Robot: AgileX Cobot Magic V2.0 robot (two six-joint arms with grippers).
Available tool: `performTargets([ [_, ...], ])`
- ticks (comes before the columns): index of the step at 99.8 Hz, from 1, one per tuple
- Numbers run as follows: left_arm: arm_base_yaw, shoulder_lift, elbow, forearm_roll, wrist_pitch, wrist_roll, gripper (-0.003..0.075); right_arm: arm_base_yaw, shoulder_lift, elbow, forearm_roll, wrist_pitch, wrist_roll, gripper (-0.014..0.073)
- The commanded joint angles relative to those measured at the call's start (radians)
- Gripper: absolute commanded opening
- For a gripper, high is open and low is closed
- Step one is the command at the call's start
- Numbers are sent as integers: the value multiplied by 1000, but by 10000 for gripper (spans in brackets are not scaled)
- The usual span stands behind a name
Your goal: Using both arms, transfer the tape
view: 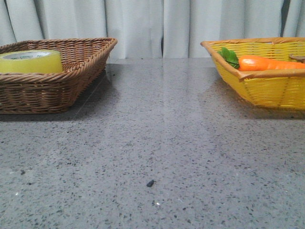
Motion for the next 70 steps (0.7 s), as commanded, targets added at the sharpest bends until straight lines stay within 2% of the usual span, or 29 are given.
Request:
performTargets([
  [1,4,-29,10,-14,-49,-11,-21,-46,7,17,8,-91,-11,-67],
  [17,4,-29,10,-14,-49,-11,-21,-78,-64,19,10,51,-11,-67],
  [70,4,-29,10,-14,-49,-11,-21,-83,-87,18,10,34,-11,-67],
])
